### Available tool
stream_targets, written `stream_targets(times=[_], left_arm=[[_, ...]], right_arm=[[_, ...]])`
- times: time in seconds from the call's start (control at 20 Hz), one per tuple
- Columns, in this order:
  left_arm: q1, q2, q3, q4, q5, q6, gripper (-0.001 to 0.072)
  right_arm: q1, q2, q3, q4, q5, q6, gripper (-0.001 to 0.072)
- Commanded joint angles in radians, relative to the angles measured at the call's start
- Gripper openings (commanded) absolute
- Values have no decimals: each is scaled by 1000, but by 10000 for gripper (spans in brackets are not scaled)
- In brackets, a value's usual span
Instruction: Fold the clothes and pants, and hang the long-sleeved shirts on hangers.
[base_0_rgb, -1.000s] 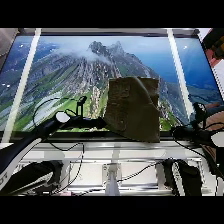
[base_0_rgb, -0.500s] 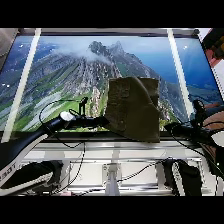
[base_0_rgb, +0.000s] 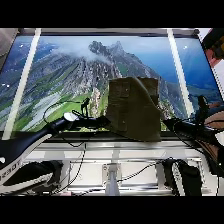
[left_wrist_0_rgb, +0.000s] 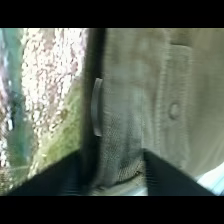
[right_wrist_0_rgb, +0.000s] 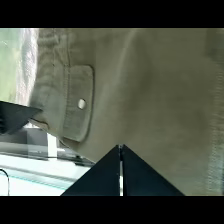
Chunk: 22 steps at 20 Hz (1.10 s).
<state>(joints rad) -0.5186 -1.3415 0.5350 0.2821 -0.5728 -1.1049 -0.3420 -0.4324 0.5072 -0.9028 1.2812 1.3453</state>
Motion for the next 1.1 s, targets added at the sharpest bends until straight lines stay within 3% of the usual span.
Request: stream_targets(times=[0.0,0.1,0.2,0.3,0.45,0.6,0.7,0.85,0.9,1.05], left_arm=[[-10,-11,12,-79,16,4,201],[-10,-11,42,-78,15,72,53],[-8,-11,90,-78,16,126,52],[8,-8,152,-77,27,172,50],[53,18,224,-75,124,171,49],[116,74,230,-39,209,171,48],[152,100,230,36,214,158,48],[169,114,229,140,213,81,48],[169,114,229,167,210,69,47],[166,114,226,190,190,69,48]], right_arm=[[0,0,32,13,-2,5,35],[0,0,44,13,-3,5,49],[0,0,45,12,-10,5,56],[0,-1,45,4,-34,8,158],[-1,-36,45,-37,-110,9,161],[-1,-186,45,-31,-119,8,223],[-1,-323,45,42,-109,7,329],[0,-503,42,178,2,-55,375],[7,-552,42,191,41,-56,482],[84,-626,30,190,61,-50,564]])
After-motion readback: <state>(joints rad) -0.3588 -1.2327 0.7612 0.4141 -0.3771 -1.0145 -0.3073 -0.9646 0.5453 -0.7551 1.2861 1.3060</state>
